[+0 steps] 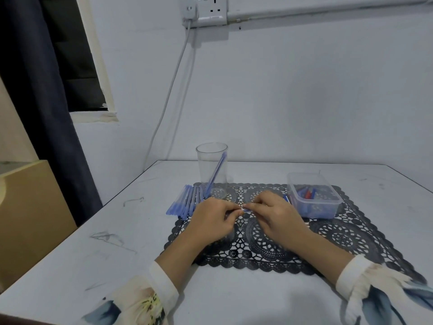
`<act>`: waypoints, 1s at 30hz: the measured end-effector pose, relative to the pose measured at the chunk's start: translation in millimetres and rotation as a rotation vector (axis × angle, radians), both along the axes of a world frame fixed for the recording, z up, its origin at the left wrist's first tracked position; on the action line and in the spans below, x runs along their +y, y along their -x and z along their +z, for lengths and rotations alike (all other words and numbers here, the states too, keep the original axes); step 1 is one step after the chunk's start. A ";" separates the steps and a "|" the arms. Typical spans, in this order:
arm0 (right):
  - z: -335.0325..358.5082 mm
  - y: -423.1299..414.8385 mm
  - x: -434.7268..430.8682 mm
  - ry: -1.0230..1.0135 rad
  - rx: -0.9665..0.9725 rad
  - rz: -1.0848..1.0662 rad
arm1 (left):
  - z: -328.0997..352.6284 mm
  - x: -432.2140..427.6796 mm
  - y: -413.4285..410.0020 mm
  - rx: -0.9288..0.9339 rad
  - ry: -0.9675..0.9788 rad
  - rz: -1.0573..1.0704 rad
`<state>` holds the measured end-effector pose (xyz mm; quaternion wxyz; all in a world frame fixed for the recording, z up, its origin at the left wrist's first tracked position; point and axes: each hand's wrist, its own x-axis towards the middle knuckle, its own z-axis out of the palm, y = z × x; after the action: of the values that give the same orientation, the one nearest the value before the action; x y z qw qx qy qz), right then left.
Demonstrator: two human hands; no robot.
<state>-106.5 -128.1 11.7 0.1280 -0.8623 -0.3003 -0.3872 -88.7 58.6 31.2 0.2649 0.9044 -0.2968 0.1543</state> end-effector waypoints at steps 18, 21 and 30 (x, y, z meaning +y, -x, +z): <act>0.5 -2.7 0.7 0.011 0.081 -0.089 | 1.1 2.5 -3.5 -0.008 0.023 0.016; 0.3 -2.6 0.8 0.013 0.093 -0.111 | 1.3 3.3 -4.1 -0.021 0.035 0.001; 2.5 -1.6 -1.5 0.059 0.140 -0.080 | 0.2 4.8 -5.1 -0.029 0.058 -0.025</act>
<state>-104.9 -129.6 14.2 0.1077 -0.9019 -0.2673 -0.3217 -83.6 63.4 31.4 0.2884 0.8904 -0.3072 0.1725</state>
